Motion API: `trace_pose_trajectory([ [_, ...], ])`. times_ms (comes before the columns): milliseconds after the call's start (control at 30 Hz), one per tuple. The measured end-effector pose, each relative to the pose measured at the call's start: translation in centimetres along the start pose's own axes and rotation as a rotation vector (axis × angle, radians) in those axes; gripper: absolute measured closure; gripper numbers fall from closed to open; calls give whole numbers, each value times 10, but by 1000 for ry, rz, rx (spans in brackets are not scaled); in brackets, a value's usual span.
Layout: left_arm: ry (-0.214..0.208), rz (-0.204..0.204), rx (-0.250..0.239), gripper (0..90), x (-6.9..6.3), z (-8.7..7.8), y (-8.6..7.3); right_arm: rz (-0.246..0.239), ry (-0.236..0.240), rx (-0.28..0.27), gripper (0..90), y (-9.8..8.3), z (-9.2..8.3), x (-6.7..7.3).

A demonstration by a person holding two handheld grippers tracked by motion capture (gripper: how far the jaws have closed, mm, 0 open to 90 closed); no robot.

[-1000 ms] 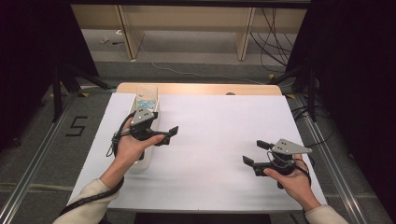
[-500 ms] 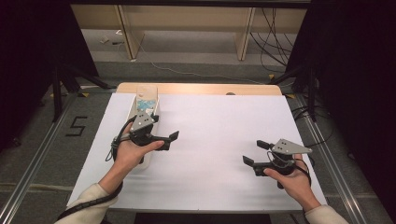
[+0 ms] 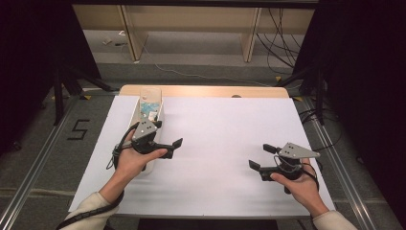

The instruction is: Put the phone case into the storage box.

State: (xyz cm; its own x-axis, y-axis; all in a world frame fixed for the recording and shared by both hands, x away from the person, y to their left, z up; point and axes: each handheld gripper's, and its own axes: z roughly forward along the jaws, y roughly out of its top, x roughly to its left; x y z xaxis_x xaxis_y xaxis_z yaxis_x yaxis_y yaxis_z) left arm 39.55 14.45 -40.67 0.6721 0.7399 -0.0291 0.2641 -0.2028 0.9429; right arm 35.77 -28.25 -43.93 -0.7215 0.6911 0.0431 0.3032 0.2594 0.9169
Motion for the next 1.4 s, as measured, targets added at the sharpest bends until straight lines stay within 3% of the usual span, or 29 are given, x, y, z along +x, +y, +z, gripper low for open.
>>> trace_pose_trajectory([
  [800,11,18,9,23,1,-14,-16,-9,-3,-1,159,0,-1,-1],
  [1400,4,15,16,28,1,-14,-19,-7,-2,-3,159,0,-1,-2],
])
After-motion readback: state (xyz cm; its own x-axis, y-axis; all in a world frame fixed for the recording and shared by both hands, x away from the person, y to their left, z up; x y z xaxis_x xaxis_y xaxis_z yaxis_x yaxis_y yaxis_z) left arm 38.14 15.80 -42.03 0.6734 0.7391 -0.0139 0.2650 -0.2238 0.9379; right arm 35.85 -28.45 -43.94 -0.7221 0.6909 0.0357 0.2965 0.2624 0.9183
